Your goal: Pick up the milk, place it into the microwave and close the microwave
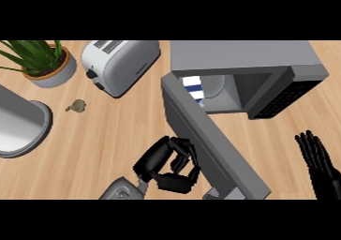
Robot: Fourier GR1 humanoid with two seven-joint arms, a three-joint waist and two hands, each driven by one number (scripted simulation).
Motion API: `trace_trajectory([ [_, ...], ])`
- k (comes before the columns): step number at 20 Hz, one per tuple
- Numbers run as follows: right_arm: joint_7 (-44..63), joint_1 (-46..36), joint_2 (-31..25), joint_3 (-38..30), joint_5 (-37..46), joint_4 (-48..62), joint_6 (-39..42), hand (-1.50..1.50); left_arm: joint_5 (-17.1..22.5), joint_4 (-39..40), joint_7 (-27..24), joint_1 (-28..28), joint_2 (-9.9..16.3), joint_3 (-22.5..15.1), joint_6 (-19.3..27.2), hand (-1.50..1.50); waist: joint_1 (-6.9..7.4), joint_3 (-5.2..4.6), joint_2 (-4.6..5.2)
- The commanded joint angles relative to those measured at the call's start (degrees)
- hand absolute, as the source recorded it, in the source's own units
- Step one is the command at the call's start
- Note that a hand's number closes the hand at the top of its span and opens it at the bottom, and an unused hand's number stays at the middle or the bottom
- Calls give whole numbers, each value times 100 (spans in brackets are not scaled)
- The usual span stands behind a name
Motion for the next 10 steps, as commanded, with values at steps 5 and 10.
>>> trace_trajectory([
  [5, 790, 441, 10, 213, -774, -1724, 579, -150, 1208, 1529, -1056, -936, -19, -1128, 1745, 150, -208, -14, 49],
  [10, 1041, 771, -153, 210, -1054, -2308, 806, -150, 2203, 2103, -994, -1474, -18, -1679, 2121, 150, -361, -12, 84],
])
